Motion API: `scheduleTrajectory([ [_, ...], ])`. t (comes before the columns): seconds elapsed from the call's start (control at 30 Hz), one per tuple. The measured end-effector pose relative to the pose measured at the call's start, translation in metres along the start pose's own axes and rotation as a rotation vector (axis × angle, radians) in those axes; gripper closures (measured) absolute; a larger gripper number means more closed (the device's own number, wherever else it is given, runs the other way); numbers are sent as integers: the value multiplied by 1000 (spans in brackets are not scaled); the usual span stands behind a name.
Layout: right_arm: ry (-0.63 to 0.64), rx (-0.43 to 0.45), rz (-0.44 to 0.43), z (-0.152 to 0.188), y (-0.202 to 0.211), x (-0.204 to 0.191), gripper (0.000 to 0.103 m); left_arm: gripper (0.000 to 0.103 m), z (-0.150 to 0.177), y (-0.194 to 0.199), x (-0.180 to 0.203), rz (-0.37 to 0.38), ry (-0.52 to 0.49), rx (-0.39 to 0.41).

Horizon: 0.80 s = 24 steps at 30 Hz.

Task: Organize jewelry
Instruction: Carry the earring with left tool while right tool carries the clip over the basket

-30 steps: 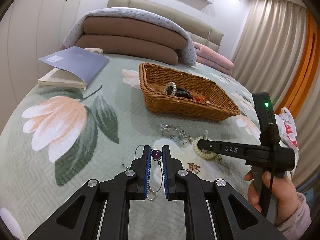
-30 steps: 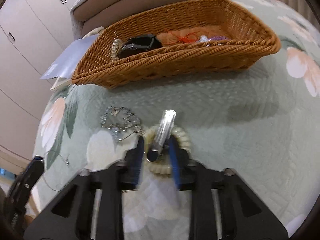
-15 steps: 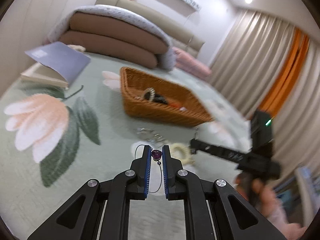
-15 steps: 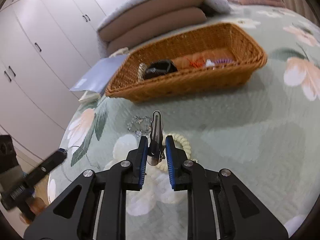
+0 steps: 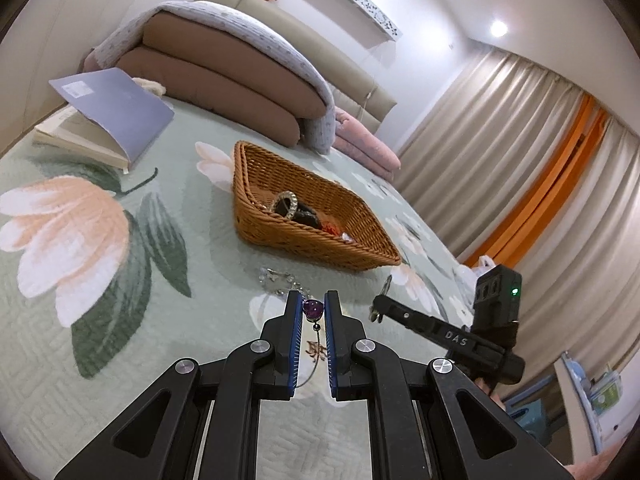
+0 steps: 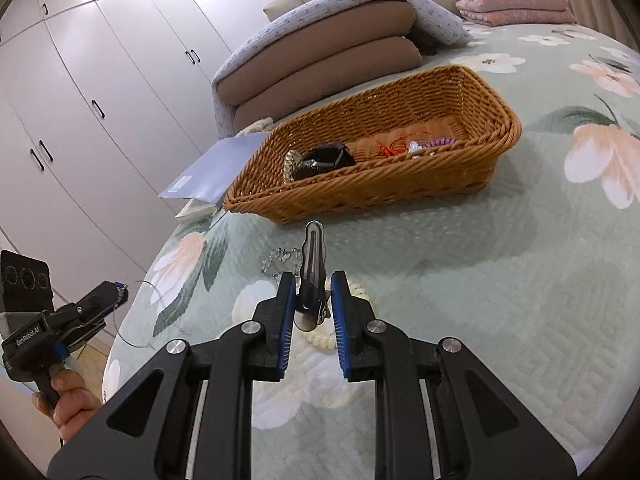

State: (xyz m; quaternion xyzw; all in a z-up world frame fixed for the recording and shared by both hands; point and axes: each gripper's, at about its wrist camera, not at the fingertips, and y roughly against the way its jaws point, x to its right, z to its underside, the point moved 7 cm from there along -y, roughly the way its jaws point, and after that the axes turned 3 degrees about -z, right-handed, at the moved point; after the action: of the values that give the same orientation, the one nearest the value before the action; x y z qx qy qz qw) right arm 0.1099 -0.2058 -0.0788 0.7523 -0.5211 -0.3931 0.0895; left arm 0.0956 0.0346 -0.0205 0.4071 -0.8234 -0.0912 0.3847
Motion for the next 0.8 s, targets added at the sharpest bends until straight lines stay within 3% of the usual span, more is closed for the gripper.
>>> scheduleTrajectory([
  [0.13,2,23,-6,-12,16,-3,86,92,-15,-7,13,-1,-28,-10],
  [0.37,71,82,69,-81,34,-4,86,92,-76,-37,54,33,-118,0],
  [0.57,50,11,156,-124,-8,37,86,92,-110,-115,77,24,-165,-56],
  [0.8,-1,-84,197,-139,-60,85,86,92,-107,-202,77,-24,-170,-153],
])
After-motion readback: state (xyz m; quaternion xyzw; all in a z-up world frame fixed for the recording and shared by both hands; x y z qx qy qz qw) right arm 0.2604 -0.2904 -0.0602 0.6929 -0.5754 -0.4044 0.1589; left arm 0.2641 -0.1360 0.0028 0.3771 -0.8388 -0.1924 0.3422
